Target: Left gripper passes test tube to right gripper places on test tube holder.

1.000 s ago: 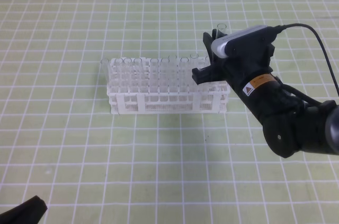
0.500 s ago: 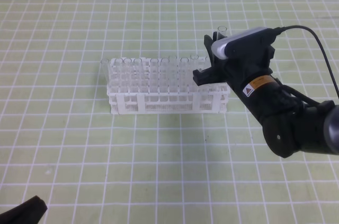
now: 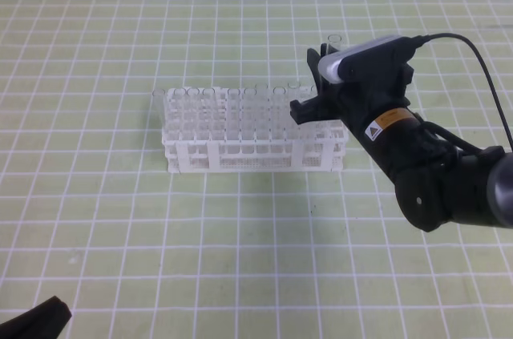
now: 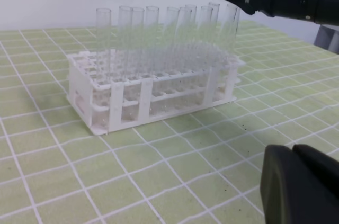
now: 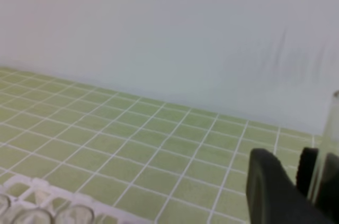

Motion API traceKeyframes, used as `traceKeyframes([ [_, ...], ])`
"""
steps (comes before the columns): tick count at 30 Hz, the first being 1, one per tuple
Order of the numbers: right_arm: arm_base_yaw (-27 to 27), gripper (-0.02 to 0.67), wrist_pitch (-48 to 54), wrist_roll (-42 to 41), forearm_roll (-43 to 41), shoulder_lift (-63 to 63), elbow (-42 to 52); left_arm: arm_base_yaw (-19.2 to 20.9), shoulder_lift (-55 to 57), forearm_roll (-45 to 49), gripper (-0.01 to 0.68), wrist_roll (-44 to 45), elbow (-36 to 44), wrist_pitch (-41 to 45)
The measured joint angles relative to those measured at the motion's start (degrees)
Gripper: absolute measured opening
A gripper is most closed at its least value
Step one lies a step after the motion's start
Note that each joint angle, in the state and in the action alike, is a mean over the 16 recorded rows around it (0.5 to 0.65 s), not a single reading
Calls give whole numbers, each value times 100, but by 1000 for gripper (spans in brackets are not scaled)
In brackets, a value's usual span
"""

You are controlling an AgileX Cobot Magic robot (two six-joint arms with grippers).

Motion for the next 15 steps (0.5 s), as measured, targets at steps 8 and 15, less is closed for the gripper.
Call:
traceKeyframes([
  [8,-4,9,108,47,-53,12,-55,0,22,0,0,0,-7,8],
  [15,-5,9,154,98,-144,15,-72,0,15,0,0,0,0,4],
])
